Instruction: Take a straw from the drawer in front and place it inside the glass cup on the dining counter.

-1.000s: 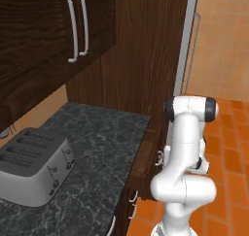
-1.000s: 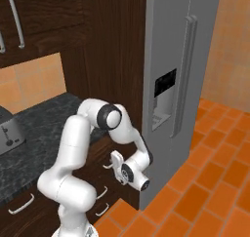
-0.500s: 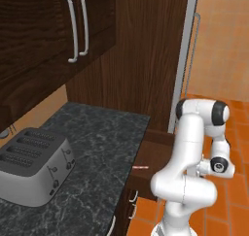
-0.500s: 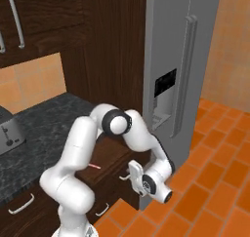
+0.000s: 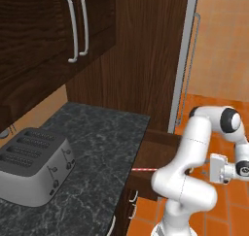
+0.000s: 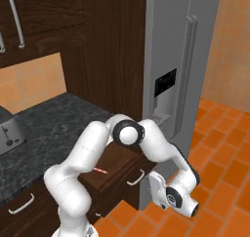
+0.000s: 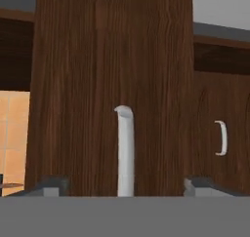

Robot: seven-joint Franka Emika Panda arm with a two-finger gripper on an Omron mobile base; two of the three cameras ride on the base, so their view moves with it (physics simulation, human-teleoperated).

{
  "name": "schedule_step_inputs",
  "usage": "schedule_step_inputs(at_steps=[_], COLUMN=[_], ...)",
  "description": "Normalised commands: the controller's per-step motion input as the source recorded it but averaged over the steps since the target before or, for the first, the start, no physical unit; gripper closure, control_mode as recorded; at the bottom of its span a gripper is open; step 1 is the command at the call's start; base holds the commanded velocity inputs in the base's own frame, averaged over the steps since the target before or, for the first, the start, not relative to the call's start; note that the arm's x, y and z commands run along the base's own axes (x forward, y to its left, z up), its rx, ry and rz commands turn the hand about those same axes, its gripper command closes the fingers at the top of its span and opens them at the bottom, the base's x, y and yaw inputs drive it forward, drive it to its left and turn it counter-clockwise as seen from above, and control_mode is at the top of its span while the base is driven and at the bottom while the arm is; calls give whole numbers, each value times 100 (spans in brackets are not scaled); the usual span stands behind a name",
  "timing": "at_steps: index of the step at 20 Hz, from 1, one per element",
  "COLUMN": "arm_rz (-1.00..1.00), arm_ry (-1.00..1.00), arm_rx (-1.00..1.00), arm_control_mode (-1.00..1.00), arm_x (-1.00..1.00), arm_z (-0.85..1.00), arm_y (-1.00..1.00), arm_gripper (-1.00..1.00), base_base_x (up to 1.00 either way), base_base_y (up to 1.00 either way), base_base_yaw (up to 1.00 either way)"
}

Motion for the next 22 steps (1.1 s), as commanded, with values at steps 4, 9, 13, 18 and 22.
schedule_step_inputs(at_steps=[4, 9, 13, 18, 22], arm_rz=[0, 0, 0, 0, 0], arm_ry=[-3, -7, 0, 1, 13], arm_rx=[-14, -23, -34, -35, -37], arm_control_mode=[-100, -100, -100, -100, -100], arm_x=[-55, -8, 0, 0, 19], arm_z=[96, 100, 100, 100, 68], arm_y=[-33, 24, 56, 72, 81], arm_gripper=[-100, -100, -100, -100, -100], base_base_x=[0, 0, 0, 0, 0], base_base_y=[0, 0, 0, 0, 0], base_base_yaw=[0, 0, 0, 0, 0])
